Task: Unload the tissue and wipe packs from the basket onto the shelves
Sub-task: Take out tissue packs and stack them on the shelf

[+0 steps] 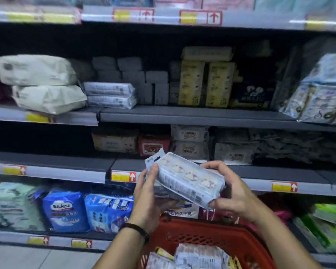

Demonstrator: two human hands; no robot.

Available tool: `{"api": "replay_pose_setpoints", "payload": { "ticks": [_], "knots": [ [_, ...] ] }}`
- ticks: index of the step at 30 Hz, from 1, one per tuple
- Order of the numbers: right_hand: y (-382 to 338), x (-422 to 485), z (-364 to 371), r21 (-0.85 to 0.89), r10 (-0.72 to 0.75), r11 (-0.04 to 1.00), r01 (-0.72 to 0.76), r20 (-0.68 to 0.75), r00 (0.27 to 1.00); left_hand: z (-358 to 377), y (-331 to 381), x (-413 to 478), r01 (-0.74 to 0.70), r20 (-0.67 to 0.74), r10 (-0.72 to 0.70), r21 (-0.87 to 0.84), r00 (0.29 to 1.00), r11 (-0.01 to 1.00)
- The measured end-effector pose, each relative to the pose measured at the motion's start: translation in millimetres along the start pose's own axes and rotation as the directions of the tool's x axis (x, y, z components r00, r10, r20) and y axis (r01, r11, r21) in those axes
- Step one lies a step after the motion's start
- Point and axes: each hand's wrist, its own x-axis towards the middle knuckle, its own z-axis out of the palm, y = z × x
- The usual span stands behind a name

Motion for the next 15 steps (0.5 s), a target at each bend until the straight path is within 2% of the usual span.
{"api": "replay_pose_setpoints", "payload": {
  "ticks": [2, 5, 10, 13, 15],
  "knots": [
    [-20.4, 10.9, 4.3, -0.008, -0.023, 1.0, 0.023, -0.014, 1.0, -3.1, 18.7, -0.2, -0.006, -0.032, 0.005, -0.002, 0.999, 1.0],
    [-42.2, 30.4, 22.5, 0.018, -0.072, 0.997, 0.076, -0.17, 0.983, -7.4, 53.7, 5.3, -0.042, -0.11, 0.038, -0.03, 0.993, 0.999],
    [-80.3, 75.5, 69.9, 0.036, -0.061, 0.997, 0.071, -0.229, 0.972, 0.5, 121.9, 8.8, -0.219, -0.181, 0.225, 0.053, 0.957, 0.974],
    [-106.8, 113.8, 84.0, 0.016, -0.114, 0.992, 0.129, -0.361, 0.925, -1.0, 164.4, 16.1, -0.278, -0.101, 0.283, 0.062, 0.954, 0.959],
    [-129.2, 137.8, 86.9, 0.012, -0.136, 0.988, 0.153, -0.399, 0.907, -4.6, 190.5, 23.3, -0.326, 0.004, 0.327, 0.102, 0.945, 0.94]
  ]
}}
